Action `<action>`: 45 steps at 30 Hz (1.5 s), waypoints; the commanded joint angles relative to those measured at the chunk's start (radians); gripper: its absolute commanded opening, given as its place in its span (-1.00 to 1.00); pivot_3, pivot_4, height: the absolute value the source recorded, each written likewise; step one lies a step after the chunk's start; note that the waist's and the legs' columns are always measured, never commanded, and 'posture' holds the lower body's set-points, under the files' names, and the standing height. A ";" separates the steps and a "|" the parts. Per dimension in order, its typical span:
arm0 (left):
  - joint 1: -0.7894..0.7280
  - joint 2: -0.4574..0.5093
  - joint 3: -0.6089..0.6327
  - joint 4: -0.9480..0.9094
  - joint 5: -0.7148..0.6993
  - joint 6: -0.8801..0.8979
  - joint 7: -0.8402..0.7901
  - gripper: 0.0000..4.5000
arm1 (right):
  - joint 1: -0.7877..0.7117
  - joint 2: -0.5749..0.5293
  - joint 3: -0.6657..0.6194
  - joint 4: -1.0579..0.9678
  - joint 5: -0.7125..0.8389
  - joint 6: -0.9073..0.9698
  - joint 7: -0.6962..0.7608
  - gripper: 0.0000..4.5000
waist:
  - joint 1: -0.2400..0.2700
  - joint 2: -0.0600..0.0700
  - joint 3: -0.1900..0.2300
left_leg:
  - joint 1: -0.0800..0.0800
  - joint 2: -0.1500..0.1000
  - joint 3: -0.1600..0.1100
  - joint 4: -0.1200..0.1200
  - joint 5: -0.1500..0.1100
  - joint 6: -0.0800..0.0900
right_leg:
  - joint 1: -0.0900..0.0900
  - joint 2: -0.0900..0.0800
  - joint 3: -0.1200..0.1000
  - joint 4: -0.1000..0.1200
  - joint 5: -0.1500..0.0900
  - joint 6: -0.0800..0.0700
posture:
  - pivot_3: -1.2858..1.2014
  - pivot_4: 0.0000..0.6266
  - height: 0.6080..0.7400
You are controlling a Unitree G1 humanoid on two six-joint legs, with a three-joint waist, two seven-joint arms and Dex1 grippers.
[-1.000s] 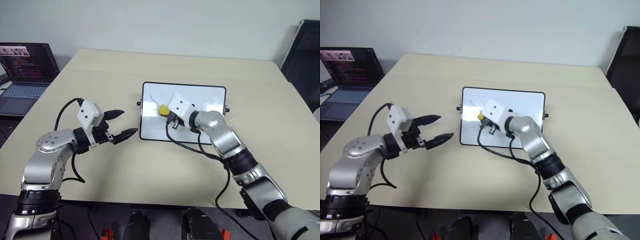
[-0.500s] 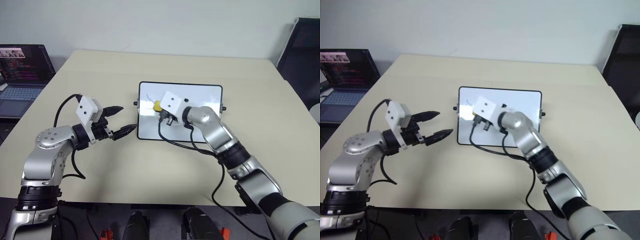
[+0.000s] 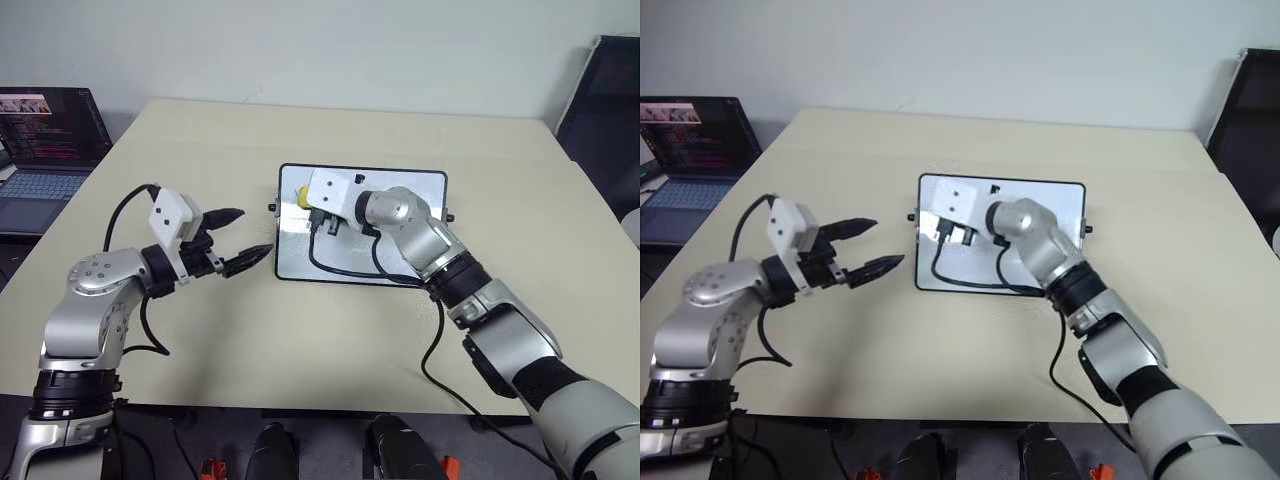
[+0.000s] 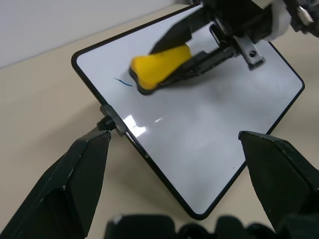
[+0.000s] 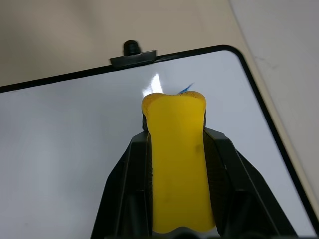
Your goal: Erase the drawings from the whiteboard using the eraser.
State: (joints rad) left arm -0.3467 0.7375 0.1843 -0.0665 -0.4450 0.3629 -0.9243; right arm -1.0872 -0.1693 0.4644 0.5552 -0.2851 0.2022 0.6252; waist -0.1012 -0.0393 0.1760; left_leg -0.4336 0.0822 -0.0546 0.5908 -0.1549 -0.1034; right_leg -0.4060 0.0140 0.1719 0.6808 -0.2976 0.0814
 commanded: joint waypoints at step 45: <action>-0.081 -0.056 -0.071 -0.093 -0.065 0.069 -0.022 1.00 | 0.568 -0.142 -0.445 -0.989 0.264 0.552 -0.037 -0.52 | 0.020 0.002 0.002 | -0.004 0.000 -0.002 -0.004 -0.002 -0.003 | -0.002 0.000 -0.002 -0.001 0.000 0.001 | 0.03 -0.52 1.00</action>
State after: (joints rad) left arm -0.4113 0.6843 0.1215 -0.1018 -0.4866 0.4190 -0.9359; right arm -0.5385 -0.2940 0.0714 -0.3072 -0.0493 0.6807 0.5957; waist -0.0810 -0.0372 0.1777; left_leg -0.4375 0.0820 -0.0567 0.5869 -0.1573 -0.1067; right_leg -0.4082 0.0138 0.1699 0.6802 -0.2988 0.0832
